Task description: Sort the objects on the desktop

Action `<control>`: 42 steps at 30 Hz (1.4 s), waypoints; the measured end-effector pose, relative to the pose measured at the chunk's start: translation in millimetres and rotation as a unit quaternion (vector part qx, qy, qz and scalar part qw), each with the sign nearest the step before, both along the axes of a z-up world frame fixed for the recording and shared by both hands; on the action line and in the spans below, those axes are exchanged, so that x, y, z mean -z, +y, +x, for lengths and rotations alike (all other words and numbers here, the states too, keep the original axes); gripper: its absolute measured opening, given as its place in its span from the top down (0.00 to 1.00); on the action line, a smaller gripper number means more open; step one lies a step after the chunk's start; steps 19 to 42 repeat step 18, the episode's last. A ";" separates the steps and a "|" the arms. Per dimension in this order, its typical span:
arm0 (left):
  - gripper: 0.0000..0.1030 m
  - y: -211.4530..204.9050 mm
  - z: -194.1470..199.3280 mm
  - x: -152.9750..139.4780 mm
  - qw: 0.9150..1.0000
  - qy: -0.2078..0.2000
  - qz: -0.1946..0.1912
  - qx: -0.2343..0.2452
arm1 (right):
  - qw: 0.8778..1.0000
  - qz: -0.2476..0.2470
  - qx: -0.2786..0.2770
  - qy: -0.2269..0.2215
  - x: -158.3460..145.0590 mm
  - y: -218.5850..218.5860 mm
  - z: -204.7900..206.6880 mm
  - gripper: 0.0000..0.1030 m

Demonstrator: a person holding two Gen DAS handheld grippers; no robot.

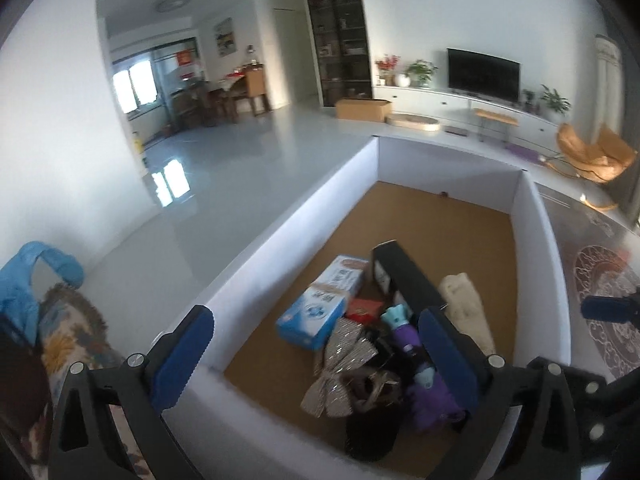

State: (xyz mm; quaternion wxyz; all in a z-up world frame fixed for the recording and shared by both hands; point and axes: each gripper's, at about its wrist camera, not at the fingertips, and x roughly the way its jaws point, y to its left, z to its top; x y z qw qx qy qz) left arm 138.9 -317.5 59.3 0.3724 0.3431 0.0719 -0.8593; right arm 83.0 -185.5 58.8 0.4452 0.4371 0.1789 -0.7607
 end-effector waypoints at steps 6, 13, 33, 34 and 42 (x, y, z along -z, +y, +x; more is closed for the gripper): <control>0.00 6.5 10.4 1.0 1.000 -0.005 0.006 0.009 | 1.000 -0.011 0.003 -0.009 5.0 6.4 -3.8 0.06; 0.00 10.1 9.1 -1.3 1.000 -0.017 0.012 -0.011 | 1.000 -0.009 0.004 -0.011 9.3 8.7 -5.6 0.06; 0.00 12.9 18.0 -4.4 0.999 0.014 0.032 -0.013 | 1.000 -0.009 0.003 -0.009 10.5 10.9 -6.8 0.06; 0.00 12.9 18.0 -4.4 0.999 0.014 0.032 -0.013 | 1.000 -0.009 0.003 -0.009 10.5 10.9 -6.8 0.06; 0.00 12.9 18.0 -4.4 0.999 0.014 0.032 -0.013 | 1.000 -0.009 0.003 -0.009 10.5 10.9 -6.8 0.06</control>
